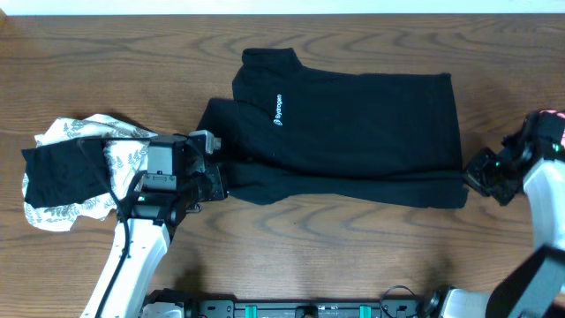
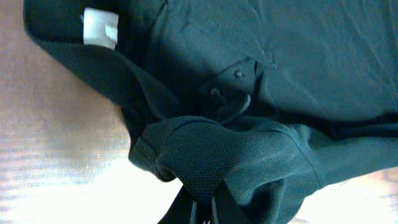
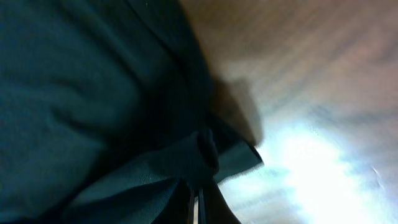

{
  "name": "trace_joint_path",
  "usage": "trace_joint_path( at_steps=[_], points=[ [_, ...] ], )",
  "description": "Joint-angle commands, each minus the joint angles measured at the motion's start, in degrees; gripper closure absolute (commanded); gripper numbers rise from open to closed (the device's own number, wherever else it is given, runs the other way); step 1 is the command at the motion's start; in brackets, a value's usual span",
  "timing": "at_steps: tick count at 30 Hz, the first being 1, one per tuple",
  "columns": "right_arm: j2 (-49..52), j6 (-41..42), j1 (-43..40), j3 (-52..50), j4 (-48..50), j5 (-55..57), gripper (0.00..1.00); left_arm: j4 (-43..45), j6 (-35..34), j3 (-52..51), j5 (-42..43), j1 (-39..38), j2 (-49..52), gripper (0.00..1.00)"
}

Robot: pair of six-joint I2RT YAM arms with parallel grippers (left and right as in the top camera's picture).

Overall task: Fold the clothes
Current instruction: 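Fold the shirt's bottom half up over the top with both grippers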

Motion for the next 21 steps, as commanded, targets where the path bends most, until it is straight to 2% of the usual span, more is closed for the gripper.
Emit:
trace_joint_path(
  at_steps=[1, 12, 21],
  points=[
    [4.5, -1.5, 0.4, 2.3, 0.4, -1.9, 0.99, 2.8, 0.8, 2.2, -1.1, 0.2, 1.8, 0.94],
    [9.2, -0.7, 3.6, 2.6, 9.3, -1.7, 0.99, 16.7, 2.1, 2.3, -1.1, 0.2, 15.1, 0.94],
    [9.2, 2.5, 4.2, 2.6, 16.2, -1.4, 0.99, 23.4, 2.0, 2.6, -2.1, 0.2, 19.2, 0.94]
  ],
)
